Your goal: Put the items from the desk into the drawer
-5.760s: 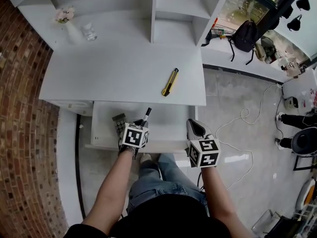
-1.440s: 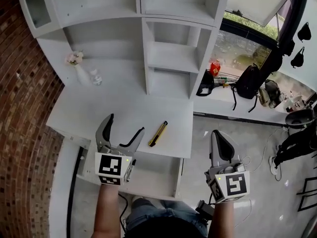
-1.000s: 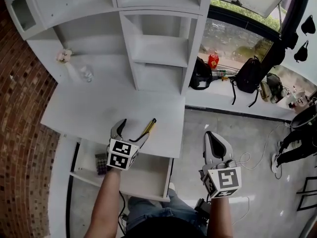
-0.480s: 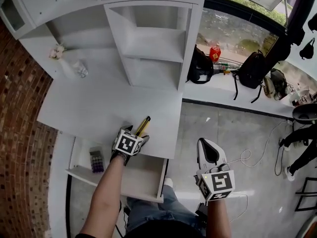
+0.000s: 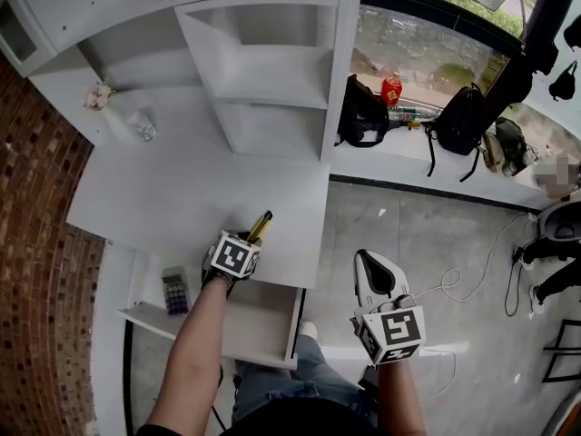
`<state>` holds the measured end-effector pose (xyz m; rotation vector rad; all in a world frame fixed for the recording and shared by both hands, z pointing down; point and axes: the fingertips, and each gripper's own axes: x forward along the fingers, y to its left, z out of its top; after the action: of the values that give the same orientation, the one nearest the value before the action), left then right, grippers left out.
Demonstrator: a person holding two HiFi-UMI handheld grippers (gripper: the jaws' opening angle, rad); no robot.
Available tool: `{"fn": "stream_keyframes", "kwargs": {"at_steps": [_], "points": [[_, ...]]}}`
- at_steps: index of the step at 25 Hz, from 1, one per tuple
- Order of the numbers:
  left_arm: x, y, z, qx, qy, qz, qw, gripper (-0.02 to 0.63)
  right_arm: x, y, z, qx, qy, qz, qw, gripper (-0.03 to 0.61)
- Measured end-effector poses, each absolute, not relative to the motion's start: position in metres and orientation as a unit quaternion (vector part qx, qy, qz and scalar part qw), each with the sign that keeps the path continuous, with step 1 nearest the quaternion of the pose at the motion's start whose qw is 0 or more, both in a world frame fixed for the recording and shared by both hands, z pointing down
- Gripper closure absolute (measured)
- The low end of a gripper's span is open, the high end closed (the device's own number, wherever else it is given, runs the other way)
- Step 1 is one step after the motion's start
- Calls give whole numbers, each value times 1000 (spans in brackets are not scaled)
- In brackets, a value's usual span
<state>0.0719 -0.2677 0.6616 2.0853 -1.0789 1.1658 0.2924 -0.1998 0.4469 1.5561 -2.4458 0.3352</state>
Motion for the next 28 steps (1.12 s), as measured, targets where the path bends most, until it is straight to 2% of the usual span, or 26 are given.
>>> {"fn": "stream_keyframes", "kwargs": {"at_steps": [10,28], "points": [[79,-257,638,772,-416,409,253,499,289,-192,434,509,-848,103,109,569],[46,-201,499,807,-490,255,210,499,241,-149,383,505,-857,68,82,569]]}}
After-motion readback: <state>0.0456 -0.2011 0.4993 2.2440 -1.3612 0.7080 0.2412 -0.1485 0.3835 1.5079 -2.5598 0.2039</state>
